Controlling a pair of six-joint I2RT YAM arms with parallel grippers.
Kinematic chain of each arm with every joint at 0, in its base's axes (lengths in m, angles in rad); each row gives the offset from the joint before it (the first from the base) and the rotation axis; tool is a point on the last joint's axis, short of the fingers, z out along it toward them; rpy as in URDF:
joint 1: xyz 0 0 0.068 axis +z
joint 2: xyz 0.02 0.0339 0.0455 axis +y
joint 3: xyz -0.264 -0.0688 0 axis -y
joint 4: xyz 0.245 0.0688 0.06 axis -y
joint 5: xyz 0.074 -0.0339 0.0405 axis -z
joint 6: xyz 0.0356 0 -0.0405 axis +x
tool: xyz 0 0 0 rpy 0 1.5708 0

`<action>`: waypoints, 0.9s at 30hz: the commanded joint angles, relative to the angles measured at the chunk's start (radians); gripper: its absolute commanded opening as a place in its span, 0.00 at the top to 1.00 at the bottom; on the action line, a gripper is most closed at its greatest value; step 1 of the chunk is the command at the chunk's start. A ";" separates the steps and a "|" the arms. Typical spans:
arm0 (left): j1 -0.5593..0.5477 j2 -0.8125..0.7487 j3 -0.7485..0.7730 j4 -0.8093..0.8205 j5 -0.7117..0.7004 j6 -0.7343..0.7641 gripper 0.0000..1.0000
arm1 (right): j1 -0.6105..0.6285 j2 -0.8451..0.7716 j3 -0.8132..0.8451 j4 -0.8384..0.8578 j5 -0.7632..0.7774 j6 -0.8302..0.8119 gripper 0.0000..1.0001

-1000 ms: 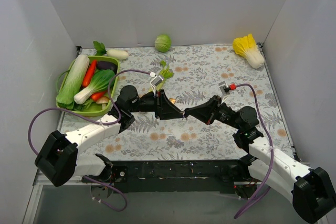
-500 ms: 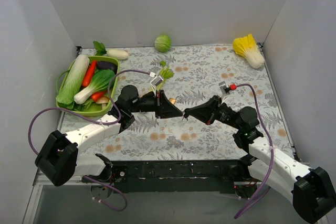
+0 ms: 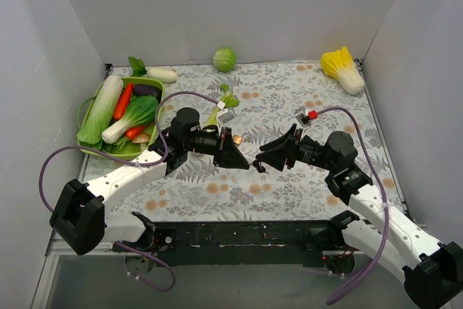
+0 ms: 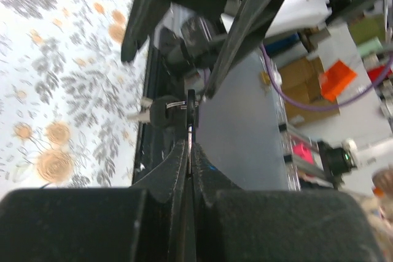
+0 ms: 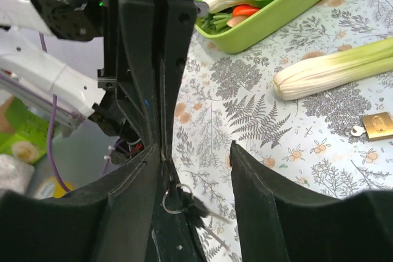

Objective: Unlock with the key

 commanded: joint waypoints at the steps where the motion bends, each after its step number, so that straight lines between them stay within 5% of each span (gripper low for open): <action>1: -0.002 0.003 0.052 -0.292 0.209 0.182 1.00 | -0.003 -0.001 0.120 -0.238 -0.116 -0.195 0.43; 7: -0.002 0.012 0.149 -0.621 0.187 0.414 1.00 | 0.005 0.078 0.161 -0.339 -0.311 -0.242 0.43; 27: -0.034 0.052 0.175 -0.655 0.156 0.442 1.00 | 0.129 0.177 0.184 -0.280 -0.348 -0.204 0.55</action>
